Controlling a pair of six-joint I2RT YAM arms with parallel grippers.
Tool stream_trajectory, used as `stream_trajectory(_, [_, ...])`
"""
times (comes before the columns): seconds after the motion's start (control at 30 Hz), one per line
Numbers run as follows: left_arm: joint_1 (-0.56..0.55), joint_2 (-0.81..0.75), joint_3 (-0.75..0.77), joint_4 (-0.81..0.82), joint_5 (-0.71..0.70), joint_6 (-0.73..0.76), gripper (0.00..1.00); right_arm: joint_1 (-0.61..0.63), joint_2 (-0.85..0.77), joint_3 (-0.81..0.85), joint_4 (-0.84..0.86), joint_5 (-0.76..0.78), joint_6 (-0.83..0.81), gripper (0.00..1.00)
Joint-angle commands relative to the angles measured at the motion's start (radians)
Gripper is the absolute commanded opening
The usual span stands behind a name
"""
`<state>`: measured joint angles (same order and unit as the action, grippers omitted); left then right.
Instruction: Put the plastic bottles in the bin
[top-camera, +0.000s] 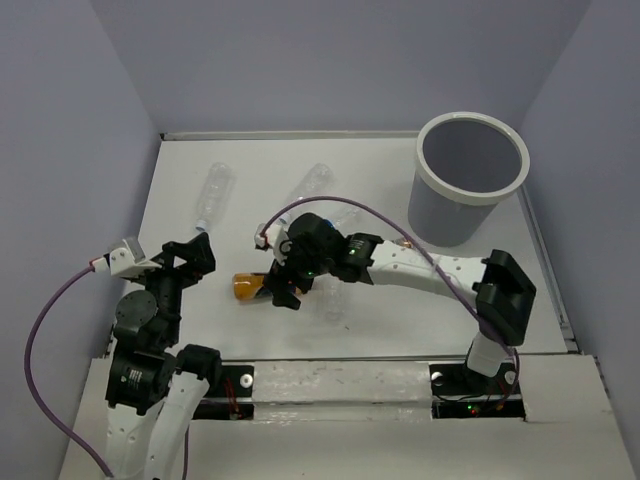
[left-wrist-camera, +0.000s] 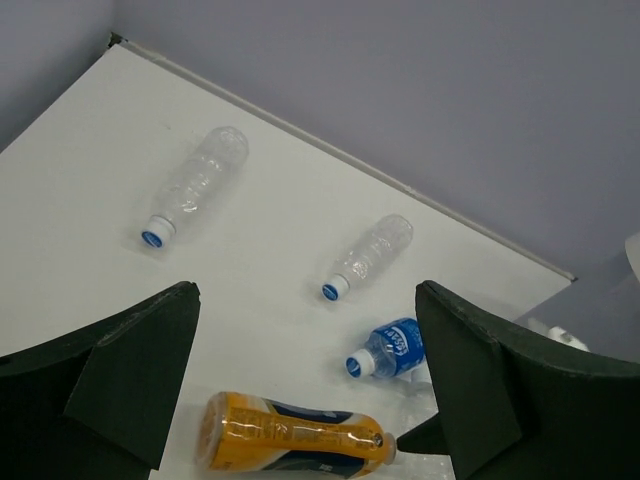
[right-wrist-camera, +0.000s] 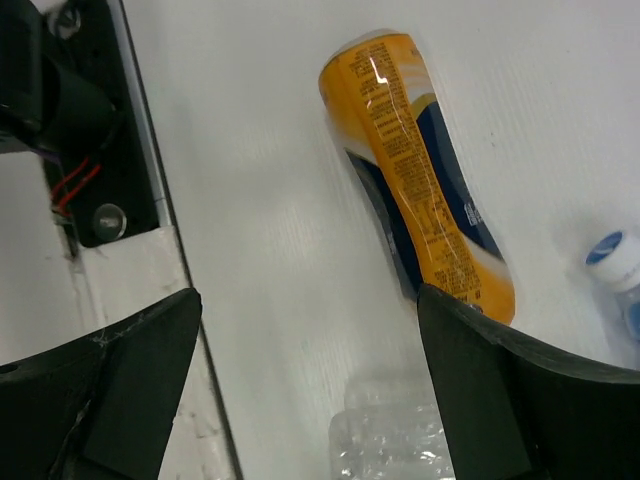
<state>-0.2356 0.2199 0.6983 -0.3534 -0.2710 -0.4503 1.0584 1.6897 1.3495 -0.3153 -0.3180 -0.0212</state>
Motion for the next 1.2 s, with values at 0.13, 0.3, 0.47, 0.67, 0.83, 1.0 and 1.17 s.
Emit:
stream_trajectory(0.13, [-0.002, -0.050, -0.006, 0.048, -0.054, -0.014, 0.99, 0.032, 0.237, 0.220, -0.045, 0.160, -0.273, 0.97])
stream_trajectory(0.3, [-0.002, -0.045, -0.008, 0.053, -0.042, -0.010, 0.99, 0.032, 0.381, 0.293, -0.053, 0.195, -0.315, 0.99])
stream_trajectory(0.47, [-0.002, -0.059, -0.010, 0.054, -0.040, -0.011, 0.99, 0.032, 0.476, 0.355, -0.042, 0.192, -0.329, 0.97])
stream_trajectory(0.67, [-0.002, -0.093, -0.003, 0.051, -0.042, -0.014, 0.99, 0.032, 0.446, 0.326, 0.161, 0.184, -0.278, 0.63])
stream_trajectory(0.83, [-0.002, -0.048, 0.084, -0.018, 0.050, -0.021, 0.99, 0.032, 0.325, 0.297, 0.303, 0.183, -0.185, 0.40])
stream_trajectory(1.0, [-0.002, 0.009, 0.234, -0.078, 0.231, -0.036, 0.99, 0.023, 0.177, 0.293, 0.452, 0.291, -0.132, 0.38])
stream_trajectory(1.17, [-0.002, 0.080, 0.245, -0.026, 0.575, -0.094, 0.99, -0.095, -0.009, 0.278, 0.458, 0.508, -0.171, 0.32])
